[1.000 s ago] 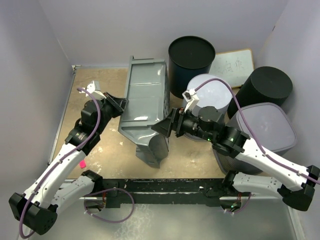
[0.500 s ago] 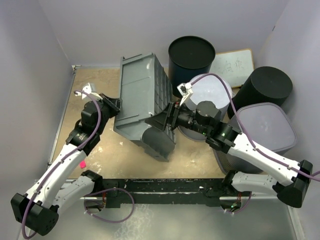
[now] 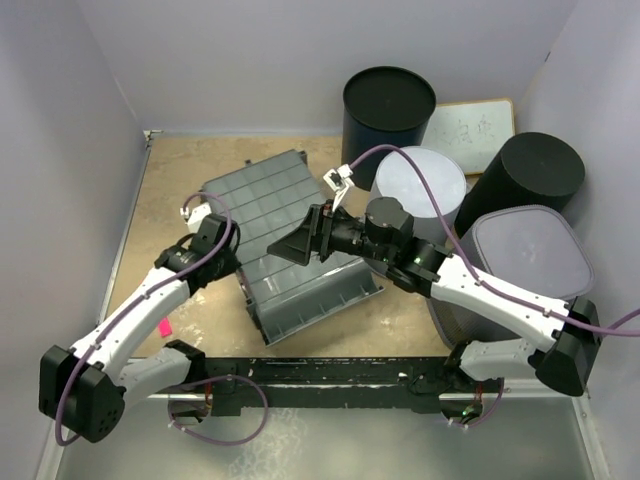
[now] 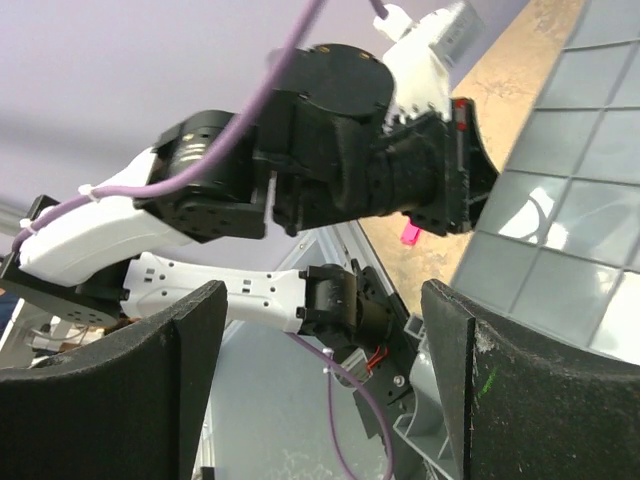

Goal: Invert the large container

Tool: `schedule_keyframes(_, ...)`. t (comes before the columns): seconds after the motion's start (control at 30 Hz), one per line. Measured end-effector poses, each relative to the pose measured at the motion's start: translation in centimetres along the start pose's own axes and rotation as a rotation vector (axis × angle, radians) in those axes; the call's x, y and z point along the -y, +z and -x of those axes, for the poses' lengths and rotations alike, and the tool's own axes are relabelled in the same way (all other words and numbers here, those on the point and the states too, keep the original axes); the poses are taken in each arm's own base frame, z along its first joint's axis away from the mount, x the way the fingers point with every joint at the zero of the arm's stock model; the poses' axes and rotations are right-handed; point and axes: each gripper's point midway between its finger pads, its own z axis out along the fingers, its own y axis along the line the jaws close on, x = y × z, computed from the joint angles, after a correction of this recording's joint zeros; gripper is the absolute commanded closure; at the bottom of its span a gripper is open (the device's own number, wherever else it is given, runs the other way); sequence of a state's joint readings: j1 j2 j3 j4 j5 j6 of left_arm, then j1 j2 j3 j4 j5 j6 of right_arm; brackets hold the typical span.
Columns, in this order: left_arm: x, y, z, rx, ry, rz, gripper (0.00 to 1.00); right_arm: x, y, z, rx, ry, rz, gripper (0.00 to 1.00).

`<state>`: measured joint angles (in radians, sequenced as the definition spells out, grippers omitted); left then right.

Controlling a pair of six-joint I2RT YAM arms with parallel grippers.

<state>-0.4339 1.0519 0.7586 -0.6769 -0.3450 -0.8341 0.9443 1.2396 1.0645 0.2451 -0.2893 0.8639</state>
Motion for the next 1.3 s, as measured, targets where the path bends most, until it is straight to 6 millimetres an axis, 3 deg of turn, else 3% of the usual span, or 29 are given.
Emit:
schedule_keyframes(0.07, -0.5, -1.0, 1.0, 0.023, 0.006, 0.031, 0.93, 0.1, 0.3, -0.1, -0.001, 0.008, 0.0, 0.2)
schedule_keyframes(0.27, -0.5, -6.1, 6.9, 0.187, -0.035, 0.051, 0.75, 0.1, 0.6, 0.1, 0.006, 0.024, 0.008, 0.19)
schedule_keyframes(0.4, -0.8, -9.5, 9.8, 0.27, -0.057, 0.048, 0.69, 0.6, 0.1, -0.3, -0.011, 0.007, -0.027, 0.18)
schedule_keyframes(0.57, -1.1, -12.9, 11.9, 0.336, -0.057, 0.018, 0.62, 1.0, -3.9, -0.6, -0.03, -0.067, -0.122, 0.18)
schedule_keyframes(0.7, -1.0, -14.4, 12.4, 0.35, -0.04, -0.015, 0.57, 0.1, -9.2, -1.0, -0.027, -0.152, -0.145, 0.22)
schedule_keyframes(0.83, -0.7, -14.5, 12.2, 0.336, -0.027, -0.04, 0.53, 2.3, -12.5, -5.1, -0.138, -0.178, -0.182, 0.22)
schedule_keyframes(1.0, -0.2, -14.4, 11.9, 0.321, -0.016, -0.059, 0.46, 7.4, -14.2, -15.1, -0.41, -0.142, -0.288, 0.18)
schedule_keyframes(1.13, 0.1, -14.4, 11.9, 0.317, -0.018, -0.074, 0.44, 9.2, -15.9, -21.8, -0.568, -0.172, -0.326, 0.16)
schedule_keyframes(1.2, 0.2, -14.5, 12.0, 0.319, -0.019, -0.08, 0.43, 9.6, -15.7, -23.1, -0.584, -0.191, -0.336, 0.15)
schedule_keyframes(1.3, 0.3, -14.5, 12.0, 0.318, -0.02, -0.083, 0.43, 10.8, -13.4, -22.9, -0.526, -0.219, -0.379, 0.12)
